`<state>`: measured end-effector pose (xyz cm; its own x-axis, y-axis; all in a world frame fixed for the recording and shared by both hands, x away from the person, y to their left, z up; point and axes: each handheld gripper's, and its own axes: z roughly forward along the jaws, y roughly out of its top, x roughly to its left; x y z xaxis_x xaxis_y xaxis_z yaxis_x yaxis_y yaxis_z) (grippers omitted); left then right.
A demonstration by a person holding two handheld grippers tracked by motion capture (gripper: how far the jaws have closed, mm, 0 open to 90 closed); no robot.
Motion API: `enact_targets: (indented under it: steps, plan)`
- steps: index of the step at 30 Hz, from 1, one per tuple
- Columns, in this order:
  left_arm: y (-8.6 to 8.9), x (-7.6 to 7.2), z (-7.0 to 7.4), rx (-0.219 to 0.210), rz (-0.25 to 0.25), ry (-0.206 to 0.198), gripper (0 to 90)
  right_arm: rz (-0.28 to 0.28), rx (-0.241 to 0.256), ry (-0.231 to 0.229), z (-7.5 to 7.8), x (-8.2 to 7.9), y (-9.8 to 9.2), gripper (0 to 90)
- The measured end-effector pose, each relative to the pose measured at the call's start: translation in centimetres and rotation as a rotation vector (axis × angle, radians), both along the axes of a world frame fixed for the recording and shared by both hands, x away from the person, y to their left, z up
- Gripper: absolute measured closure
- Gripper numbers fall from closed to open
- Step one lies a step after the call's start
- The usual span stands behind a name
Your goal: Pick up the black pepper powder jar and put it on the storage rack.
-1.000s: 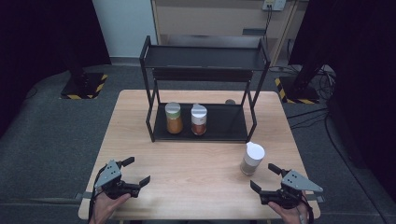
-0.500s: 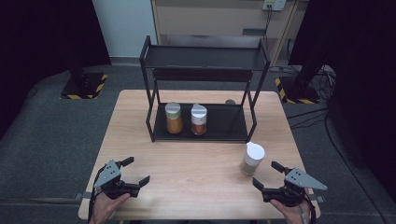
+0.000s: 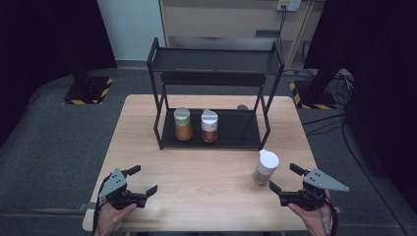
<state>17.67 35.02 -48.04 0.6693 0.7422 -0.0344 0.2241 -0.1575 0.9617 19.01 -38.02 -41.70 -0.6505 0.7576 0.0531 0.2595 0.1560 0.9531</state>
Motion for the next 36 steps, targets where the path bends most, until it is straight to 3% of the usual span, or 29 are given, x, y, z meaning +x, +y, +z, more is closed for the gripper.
enact_targets:
  steps: [12, 36]
  plan:
    - [0.0, 0.0, 0.0, 0.001, 0.000, -0.001, 0.6, 0.003, -0.022, 0.016, 1.2, 1.7, 0.1, 4.4]
    - [0.0, 0.0, 0.1, 0.006, -0.003, 0.002, 0.7, 0.006, -0.034, 0.071, 0.5, 4.7, 1.3, 5.2]
